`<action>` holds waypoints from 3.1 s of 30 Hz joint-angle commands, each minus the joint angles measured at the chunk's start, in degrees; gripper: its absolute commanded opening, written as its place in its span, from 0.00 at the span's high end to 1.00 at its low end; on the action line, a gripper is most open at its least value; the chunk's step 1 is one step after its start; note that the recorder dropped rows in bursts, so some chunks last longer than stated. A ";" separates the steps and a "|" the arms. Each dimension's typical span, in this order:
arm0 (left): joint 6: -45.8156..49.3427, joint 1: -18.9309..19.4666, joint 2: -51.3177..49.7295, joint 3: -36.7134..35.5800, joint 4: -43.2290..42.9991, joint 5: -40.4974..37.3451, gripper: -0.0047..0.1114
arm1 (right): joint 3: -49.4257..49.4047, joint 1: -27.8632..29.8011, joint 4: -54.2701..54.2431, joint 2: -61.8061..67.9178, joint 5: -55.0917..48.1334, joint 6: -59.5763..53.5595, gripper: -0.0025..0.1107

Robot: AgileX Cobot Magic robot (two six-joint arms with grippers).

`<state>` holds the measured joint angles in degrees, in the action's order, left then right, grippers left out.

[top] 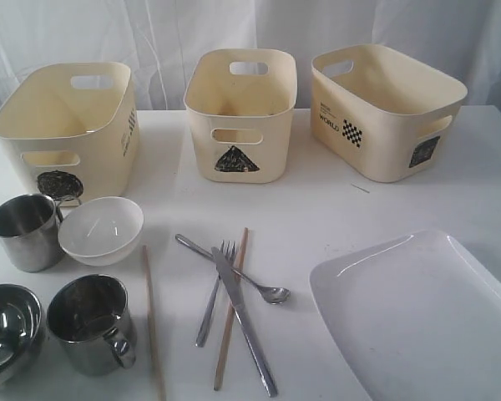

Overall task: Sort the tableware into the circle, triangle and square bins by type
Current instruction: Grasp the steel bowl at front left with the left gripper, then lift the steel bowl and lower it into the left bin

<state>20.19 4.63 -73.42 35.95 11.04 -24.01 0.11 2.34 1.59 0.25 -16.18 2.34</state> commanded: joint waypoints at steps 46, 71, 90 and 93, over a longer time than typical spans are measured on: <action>-26.15 -6.54 -26.99 32.30 -33.91 60.02 0.96 | -0.11 0.31 0.36 -0.25 -0.03 -0.14 0.98; -28.80 -6.43 -34.33 36.86 -31.00 55.70 0.46 | -0.11 0.31 0.36 -0.25 -0.03 -0.14 0.98; -32.25 -6.43 -11.91 36.76 -30.50 -11.74 0.59 | -0.11 0.31 0.48 -0.25 -0.03 -0.14 0.98; -32.25 -6.43 -12.17 36.76 -29.97 -15.44 0.69 | -0.11 0.31 0.48 -0.25 -0.03 -0.14 0.98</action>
<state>-11.48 -1.85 -86.02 72.74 -20.05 -34.61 0.11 2.34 1.59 0.25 -16.18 2.34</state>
